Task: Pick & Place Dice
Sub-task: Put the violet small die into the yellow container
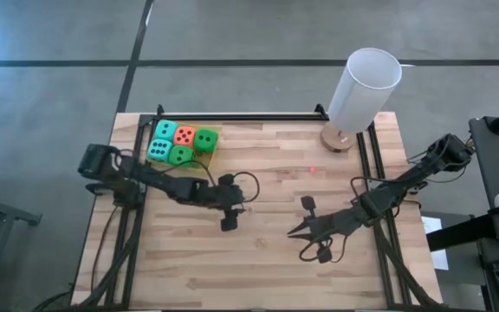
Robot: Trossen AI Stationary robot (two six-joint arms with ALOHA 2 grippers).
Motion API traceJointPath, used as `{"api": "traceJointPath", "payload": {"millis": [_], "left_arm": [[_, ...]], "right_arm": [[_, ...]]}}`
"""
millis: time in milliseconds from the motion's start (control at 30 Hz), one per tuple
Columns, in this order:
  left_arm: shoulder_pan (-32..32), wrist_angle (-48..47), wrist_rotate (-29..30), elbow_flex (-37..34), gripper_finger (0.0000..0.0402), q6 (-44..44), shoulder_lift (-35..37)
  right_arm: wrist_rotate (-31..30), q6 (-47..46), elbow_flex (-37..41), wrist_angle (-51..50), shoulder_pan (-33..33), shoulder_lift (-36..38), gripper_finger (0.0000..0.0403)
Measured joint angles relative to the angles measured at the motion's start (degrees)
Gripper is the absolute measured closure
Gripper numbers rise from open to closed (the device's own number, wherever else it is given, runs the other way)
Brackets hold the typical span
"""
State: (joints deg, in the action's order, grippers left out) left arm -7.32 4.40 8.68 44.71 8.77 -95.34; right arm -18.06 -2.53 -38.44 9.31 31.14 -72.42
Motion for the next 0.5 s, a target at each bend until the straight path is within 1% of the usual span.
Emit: {"api": "traceJointPath", "payload": {"millis": [167,267,500], "left_arm": [[1.64,5.06,-2.30,0.00,0.0217,-1.52,-4.10],[2.56,7.35,-2.73,0.00,0.0223,-1.52,-5.97],[3.13,8.30,-3.08,-0.02,0.0235,-1.50,-7.54]], "right_arm": [[-0.01,0.08,0.00,-0.17,0.00,0.00,0.0374],[-0.02,0.16,0.00,-0.17,0.00,0.00,0.0374],[-0.04,0.18,0.00,-0.19,-0.02,0.00,0.0374]]}}
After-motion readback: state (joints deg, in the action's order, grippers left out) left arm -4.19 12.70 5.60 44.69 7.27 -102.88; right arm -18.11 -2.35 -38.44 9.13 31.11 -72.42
